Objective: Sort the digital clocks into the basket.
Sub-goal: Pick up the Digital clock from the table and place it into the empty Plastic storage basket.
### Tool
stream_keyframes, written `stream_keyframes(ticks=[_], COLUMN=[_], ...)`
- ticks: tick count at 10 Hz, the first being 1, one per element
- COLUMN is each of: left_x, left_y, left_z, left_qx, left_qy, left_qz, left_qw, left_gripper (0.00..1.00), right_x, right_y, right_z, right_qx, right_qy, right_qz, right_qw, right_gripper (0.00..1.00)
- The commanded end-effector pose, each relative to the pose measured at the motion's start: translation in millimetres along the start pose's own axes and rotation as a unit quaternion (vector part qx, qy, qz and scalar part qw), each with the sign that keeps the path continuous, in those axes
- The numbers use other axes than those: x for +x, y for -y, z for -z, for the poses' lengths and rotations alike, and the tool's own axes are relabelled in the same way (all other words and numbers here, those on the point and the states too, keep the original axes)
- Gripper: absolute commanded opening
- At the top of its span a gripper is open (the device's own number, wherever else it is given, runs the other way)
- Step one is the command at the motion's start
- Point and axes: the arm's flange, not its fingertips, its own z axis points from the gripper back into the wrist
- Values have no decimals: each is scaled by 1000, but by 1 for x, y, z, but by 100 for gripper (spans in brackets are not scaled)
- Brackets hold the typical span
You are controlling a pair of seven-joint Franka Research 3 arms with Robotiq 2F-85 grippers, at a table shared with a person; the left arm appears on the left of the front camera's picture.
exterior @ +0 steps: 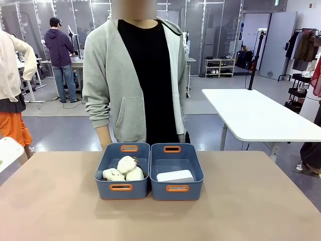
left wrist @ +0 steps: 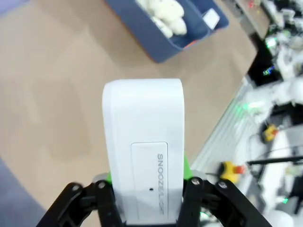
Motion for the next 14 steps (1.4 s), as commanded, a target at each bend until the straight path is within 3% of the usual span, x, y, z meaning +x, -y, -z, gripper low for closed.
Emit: stream_keyframes(ticks=[1,3,5,7,9,10,14], left_x=[66,149,221,258,290,303,316], left_y=[62,125,197,243,274,285,315], left_z=[10,56,121,194,267,296,386], left_qx=[67,146,193,180,210,252,203], left_qy=[-44,-121,-165,-192,-172,-135,-133], left_qz=[114,203,293,348,368,371,393], left_qw=[990,961,922,900,890,883,887], left_gripper=[6,6,6,6,6,6,6], right_x=[1,1,1,1,1,1,1], right_y=[-3,-3,-3,-3,-3,-3,-3], right_z=[0,0,0,0,0,0,0], right_qx=[1,1,1,1,1,1,1], right_qy=[2,2,2,2,2,2,2], right_qz=[1,1,1,1,1,1,1], right_qw=[1000,1000,1000,1000,1000,1000,1000], right_gripper=[100,100,100,100,100,100,100])
